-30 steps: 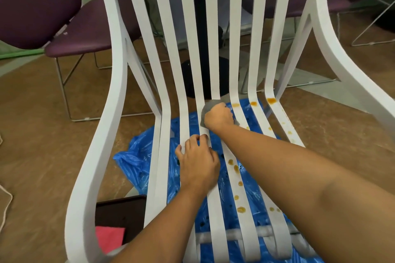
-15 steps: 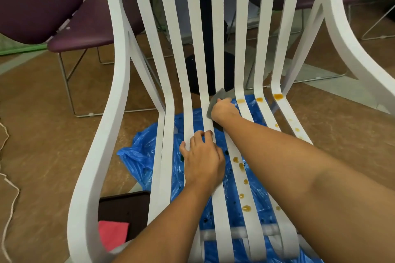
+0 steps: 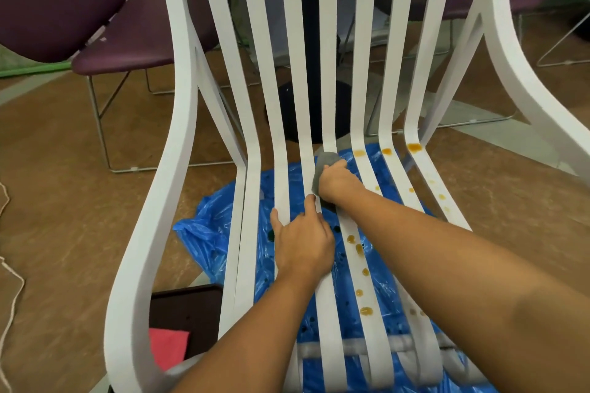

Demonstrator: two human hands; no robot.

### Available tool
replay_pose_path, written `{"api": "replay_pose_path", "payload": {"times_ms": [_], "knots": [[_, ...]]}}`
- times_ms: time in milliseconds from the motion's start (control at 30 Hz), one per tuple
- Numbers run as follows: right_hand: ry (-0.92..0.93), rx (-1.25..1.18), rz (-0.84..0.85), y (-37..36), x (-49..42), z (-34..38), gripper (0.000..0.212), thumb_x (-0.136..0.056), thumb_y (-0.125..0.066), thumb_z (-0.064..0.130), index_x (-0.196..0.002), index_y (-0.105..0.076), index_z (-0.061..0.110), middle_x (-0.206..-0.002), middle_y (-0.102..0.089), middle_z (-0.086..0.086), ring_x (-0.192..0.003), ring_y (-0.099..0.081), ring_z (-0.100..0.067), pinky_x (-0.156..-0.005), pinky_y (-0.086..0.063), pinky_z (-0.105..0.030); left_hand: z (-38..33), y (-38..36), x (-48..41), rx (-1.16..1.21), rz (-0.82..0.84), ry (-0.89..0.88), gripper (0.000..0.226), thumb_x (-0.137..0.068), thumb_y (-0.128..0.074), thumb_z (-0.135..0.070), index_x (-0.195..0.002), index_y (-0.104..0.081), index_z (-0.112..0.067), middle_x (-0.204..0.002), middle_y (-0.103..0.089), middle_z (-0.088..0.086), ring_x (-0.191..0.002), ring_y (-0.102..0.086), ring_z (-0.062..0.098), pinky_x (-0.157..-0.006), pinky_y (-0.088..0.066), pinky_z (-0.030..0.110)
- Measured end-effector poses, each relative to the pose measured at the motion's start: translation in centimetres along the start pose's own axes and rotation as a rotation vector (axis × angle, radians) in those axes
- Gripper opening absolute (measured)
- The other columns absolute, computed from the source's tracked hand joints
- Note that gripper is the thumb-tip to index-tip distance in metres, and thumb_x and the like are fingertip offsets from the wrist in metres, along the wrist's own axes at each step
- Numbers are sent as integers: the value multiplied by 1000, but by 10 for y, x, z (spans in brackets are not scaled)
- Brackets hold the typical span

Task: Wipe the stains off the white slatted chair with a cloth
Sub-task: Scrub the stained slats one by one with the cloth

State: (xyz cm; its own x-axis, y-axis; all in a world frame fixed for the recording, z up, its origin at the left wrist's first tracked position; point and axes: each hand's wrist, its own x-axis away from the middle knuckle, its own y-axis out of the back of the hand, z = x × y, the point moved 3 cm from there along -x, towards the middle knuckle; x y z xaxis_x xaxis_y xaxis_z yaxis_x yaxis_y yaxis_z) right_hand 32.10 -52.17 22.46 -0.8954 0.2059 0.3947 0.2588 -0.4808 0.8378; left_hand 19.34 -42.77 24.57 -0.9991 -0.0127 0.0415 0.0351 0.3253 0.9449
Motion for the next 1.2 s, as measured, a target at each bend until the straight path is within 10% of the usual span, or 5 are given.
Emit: {"api": "replay_pose_path", "payload": {"times_ms": [167,367,667,967,1200], "knots": [[-66,340,184,-3,7,10,57,-99,-51,38,-150,-33,21,-149,-41,-1,-139,-37,-30,-118,-21,-48,0,-1,1,-8,5,-3,50,-105,-21,-32,-154,-28,-21,-70,-62,-9,-81,-65,14,-123,-4,54],[-5,231,111,-1,-14,18,47,-93,-57,33,-138,-48,21,-128,-54,-5,-121,-50,-31,-104,-38,-44,1,-1,0,-1,16,-15,50,-103,-28,-26,-152,-29,-21,-68,-60,-10,-78,-64,13,-123,-7,56],[-20,77,-65,-3,18,-4,106,-90,-62,12,-152,25,16,-111,-61,-24,-89,-63,-34,-65,-46,-43,0,-1,0,11,4,-28,46,-105,-26,-28,-149,-34,-22,-70,-60,-11,-82,-65,13,-122,-8,56],[-75,98,-61,4,-2,9,119,-83,-70,3,-150,27,6,-120,-61,-24,-73,-58,-30,-64,-47,-43,1,-4,1,4,-5,-23,47,-105,-20,-30,-150,-32,-23,-71,-61,-9,-82,-65,13,-122,-8,56],[35,69,-10,11,-15,9,70,-100,-48,20,-156,-8,6,-153,-19,-35,-131,-44,-43,-103,-44,-44,4,-6,-1,-5,13,-25,49,-103,-24,-28,-151,-31,-20,-71,-58,-10,-79,-63,14,-122,-8,58]]}}
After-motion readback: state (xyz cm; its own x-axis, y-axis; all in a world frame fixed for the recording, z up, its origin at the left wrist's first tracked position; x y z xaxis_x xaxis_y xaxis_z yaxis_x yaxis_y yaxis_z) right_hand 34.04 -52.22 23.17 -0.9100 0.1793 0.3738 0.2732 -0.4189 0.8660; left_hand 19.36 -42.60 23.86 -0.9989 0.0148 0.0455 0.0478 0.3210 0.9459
